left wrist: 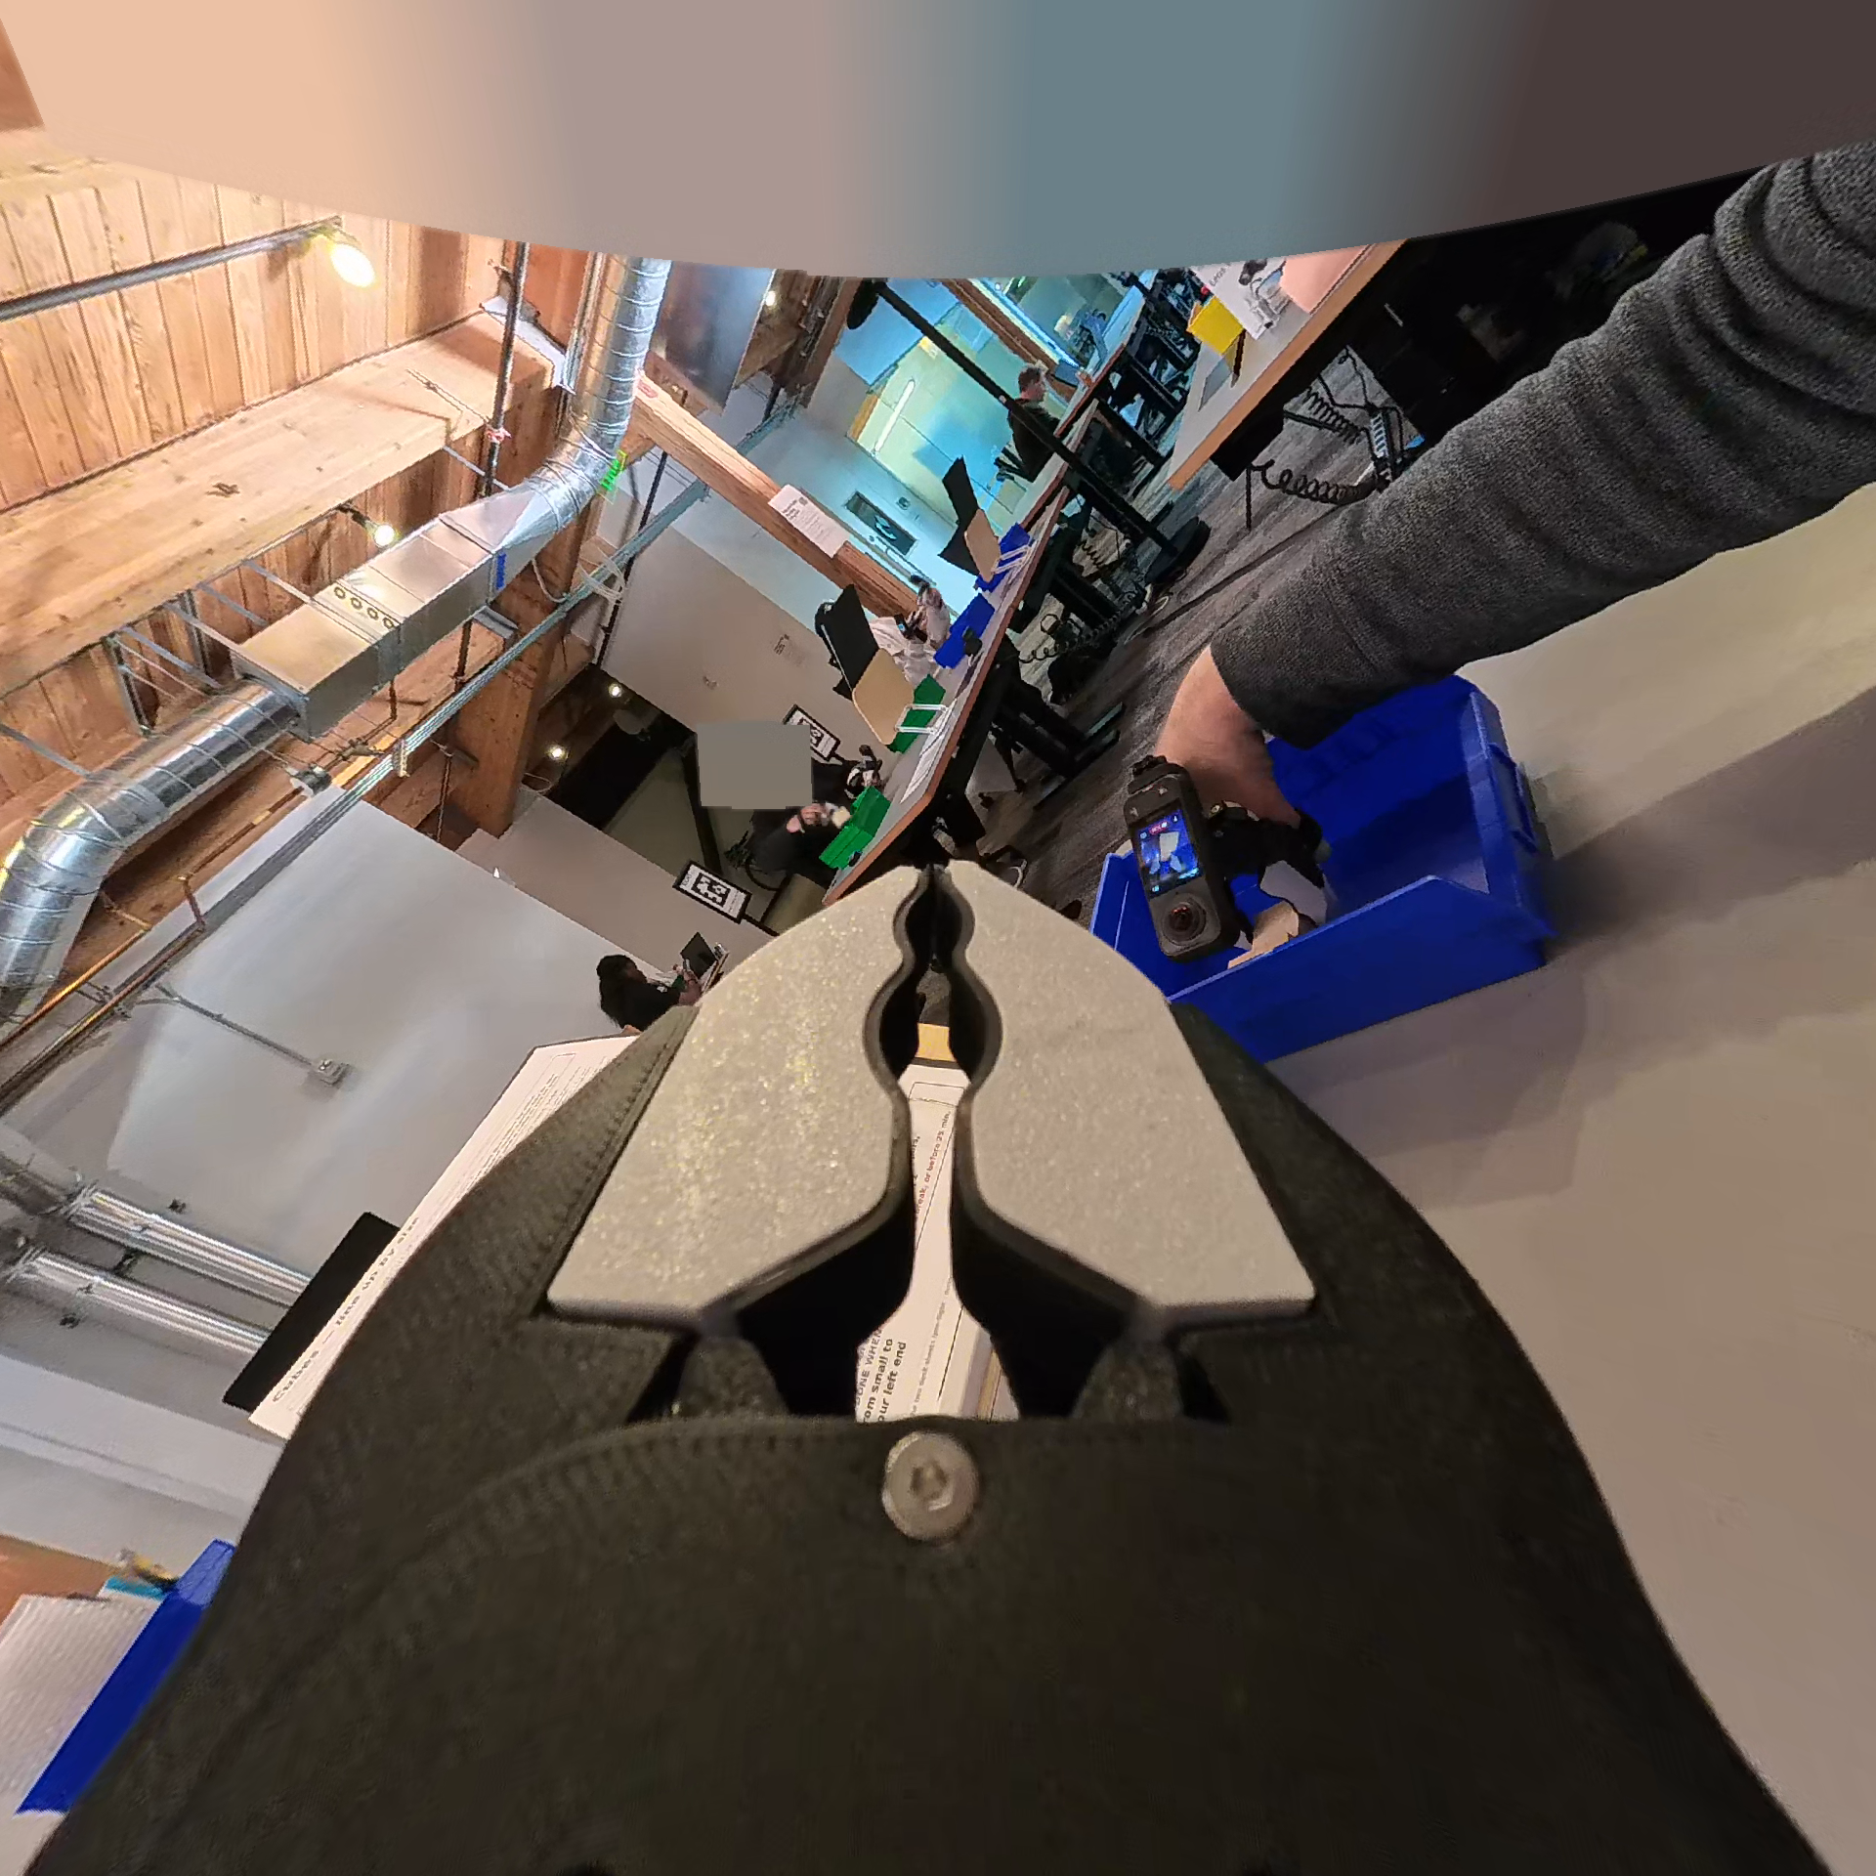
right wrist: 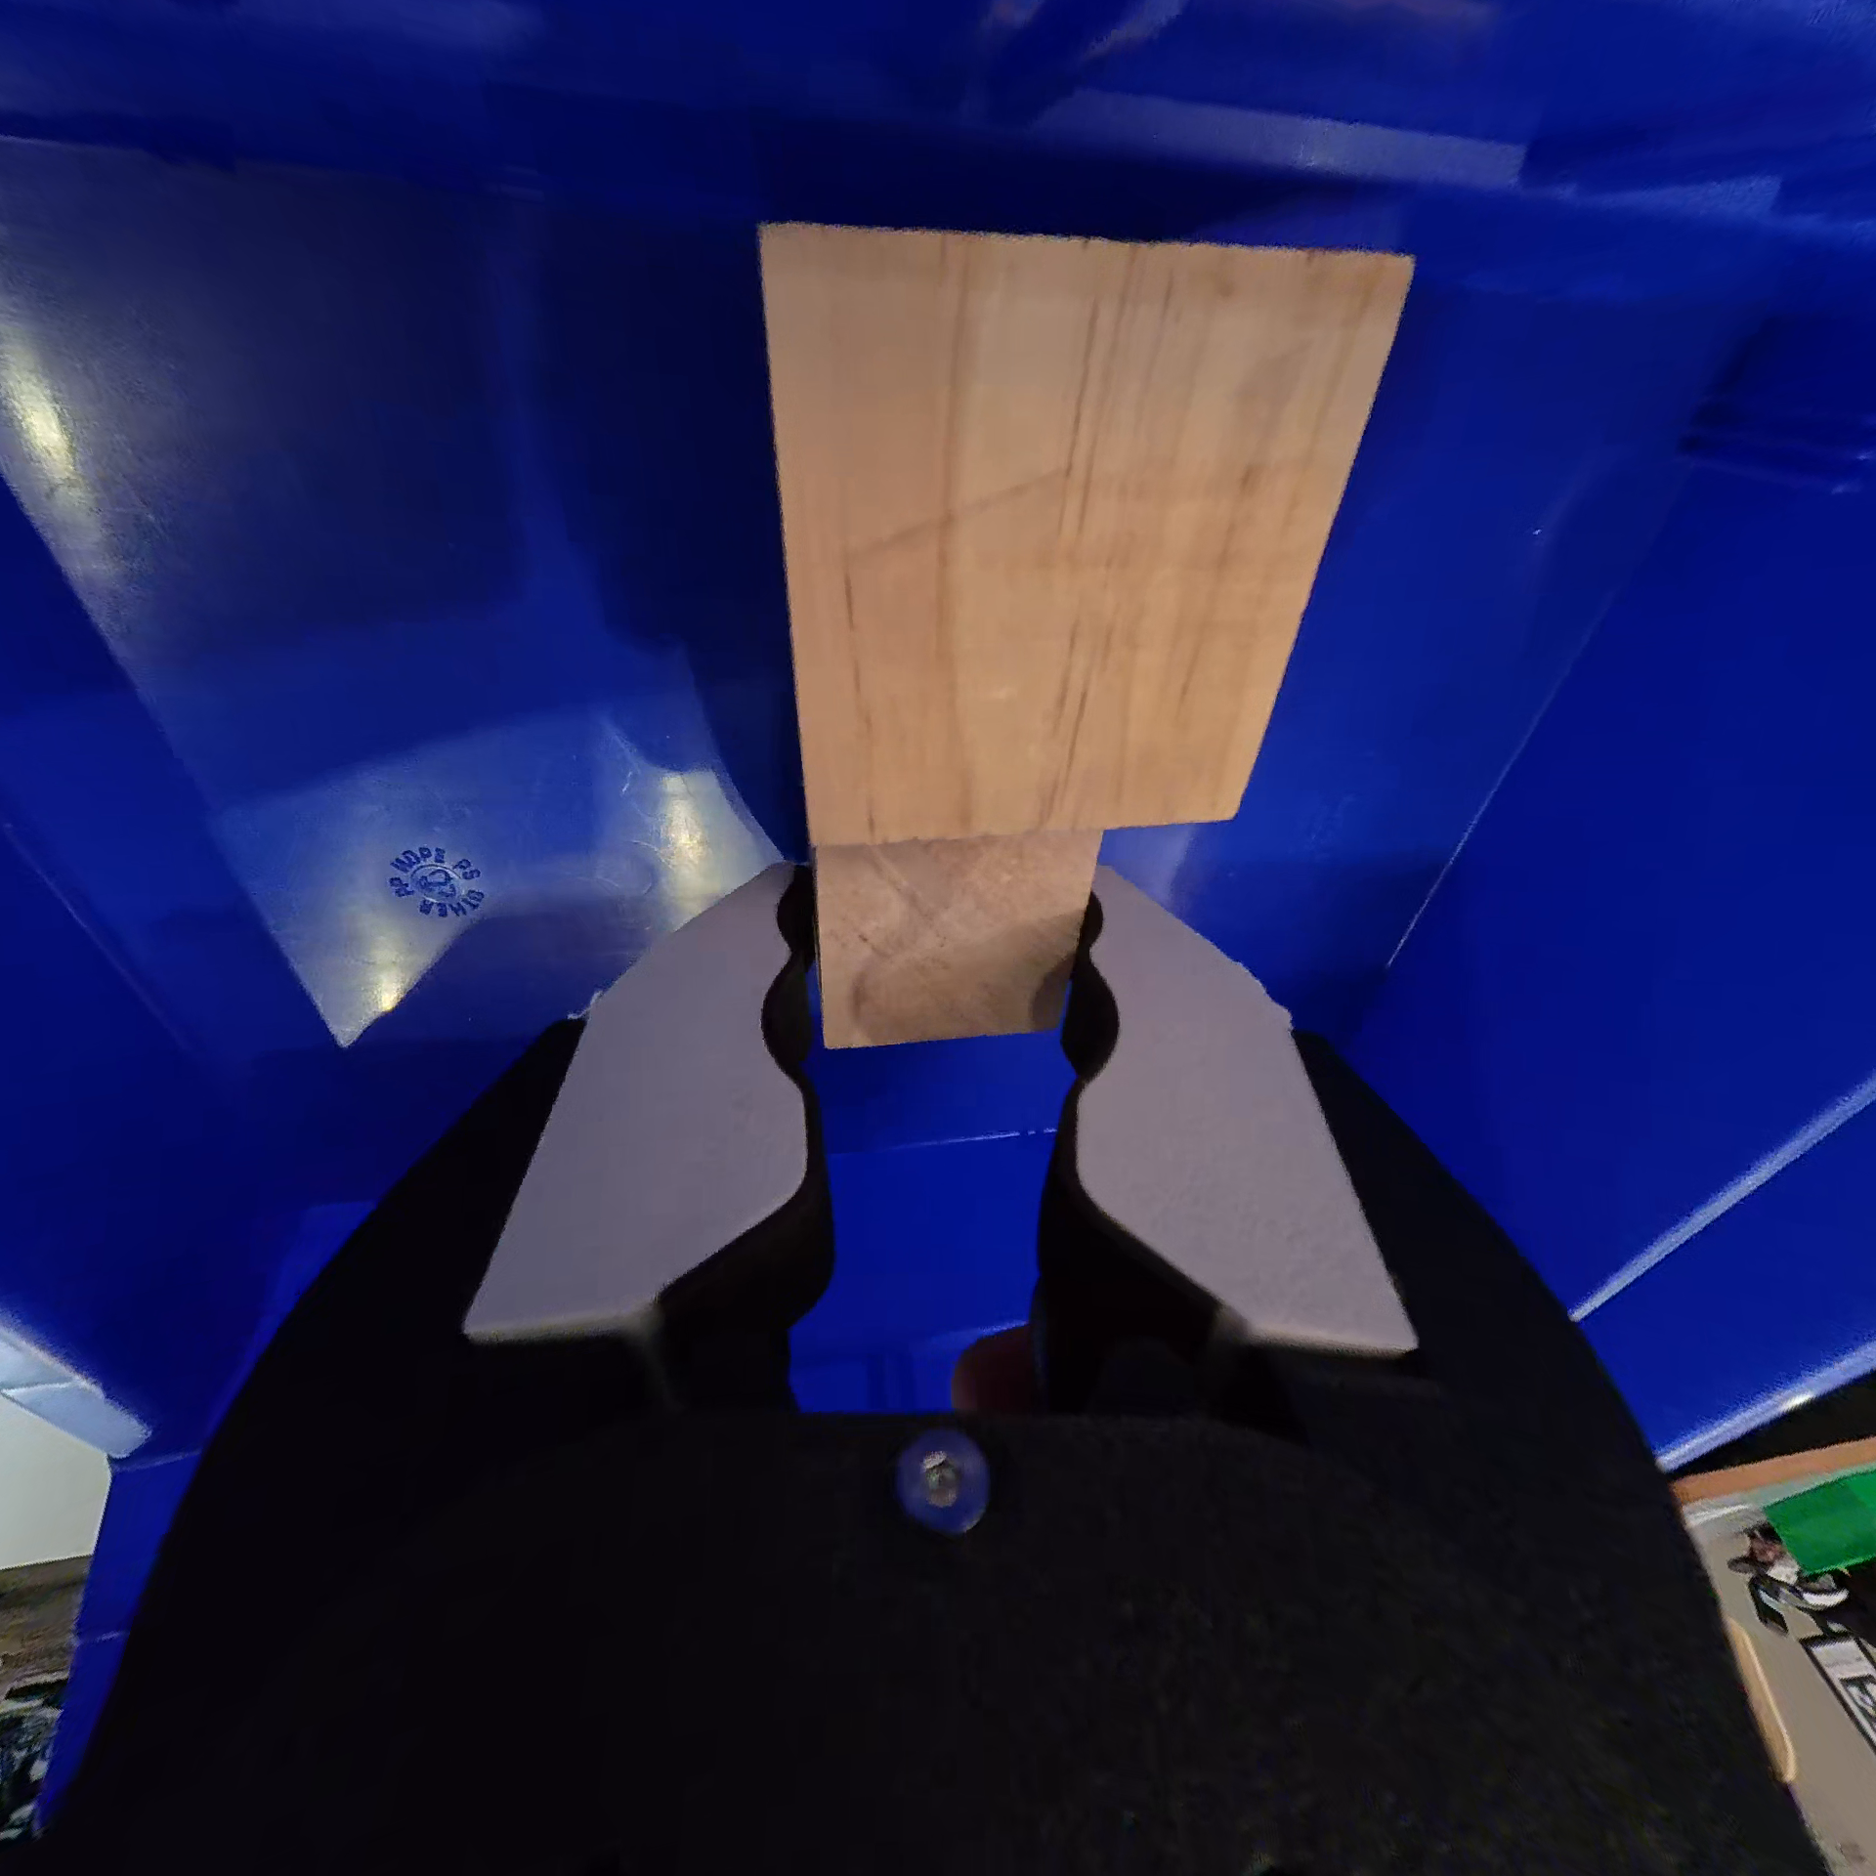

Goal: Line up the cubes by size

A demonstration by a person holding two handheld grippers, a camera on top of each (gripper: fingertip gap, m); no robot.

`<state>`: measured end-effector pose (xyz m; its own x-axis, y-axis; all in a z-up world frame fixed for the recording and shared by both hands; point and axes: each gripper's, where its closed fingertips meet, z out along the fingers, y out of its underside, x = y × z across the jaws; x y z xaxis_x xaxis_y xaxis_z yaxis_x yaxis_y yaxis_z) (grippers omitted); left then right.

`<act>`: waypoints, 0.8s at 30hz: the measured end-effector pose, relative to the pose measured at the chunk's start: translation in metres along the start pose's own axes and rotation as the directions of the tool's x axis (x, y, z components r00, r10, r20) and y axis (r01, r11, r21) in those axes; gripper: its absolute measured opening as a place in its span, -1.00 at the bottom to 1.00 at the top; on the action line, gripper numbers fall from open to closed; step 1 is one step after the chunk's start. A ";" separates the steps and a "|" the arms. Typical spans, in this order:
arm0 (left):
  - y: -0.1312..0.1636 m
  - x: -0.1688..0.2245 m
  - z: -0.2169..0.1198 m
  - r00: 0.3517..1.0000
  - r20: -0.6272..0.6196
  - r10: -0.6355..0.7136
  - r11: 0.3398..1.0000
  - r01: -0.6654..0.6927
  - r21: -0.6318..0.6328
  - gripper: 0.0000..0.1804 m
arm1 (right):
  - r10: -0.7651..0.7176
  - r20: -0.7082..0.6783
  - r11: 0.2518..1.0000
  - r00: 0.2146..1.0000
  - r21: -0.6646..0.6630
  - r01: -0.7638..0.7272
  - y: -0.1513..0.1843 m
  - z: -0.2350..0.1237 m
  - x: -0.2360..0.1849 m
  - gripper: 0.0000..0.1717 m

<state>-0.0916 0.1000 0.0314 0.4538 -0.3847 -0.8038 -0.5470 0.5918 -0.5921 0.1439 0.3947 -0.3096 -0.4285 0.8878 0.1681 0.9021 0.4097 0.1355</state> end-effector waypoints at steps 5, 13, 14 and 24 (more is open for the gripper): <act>0.001 0.001 0.001 1.000 -0.002 0.006 1.000 -0.006 -0.006 -1.00 | -0.015 -0.007 1.000 1.000 -0.005 0.015 0.000 0.000 0.002 -0.46; 0.002 -0.002 -0.002 1.000 0.006 0.003 1.000 -0.003 -0.008 -1.00 | 0.055 -0.036 0.998 0.998 0.009 -0.055 0.001 -0.010 0.005 -0.24; 0.003 -0.003 -0.004 1.000 0.003 0.000 1.000 0.000 -0.011 -1.00 | 0.069 -0.058 0.997 0.996 0.023 -0.068 0.001 -0.015 0.006 -0.21; 0.021 -0.032 -0.045 0.996 0.087 0.019 0.988 -0.006 -0.156 -0.78 | 0.241 -0.417 0.966 0.876 0.191 -0.175 -0.014 -0.135 -0.001 -0.26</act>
<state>-0.1493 0.0925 0.0422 0.5025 -0.3103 -0.8070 -0.6527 0.4759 -0.5894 0.1242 0.3598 -0.1794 -0.1795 0.7892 0.5874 0.9561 0.2806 -0.0848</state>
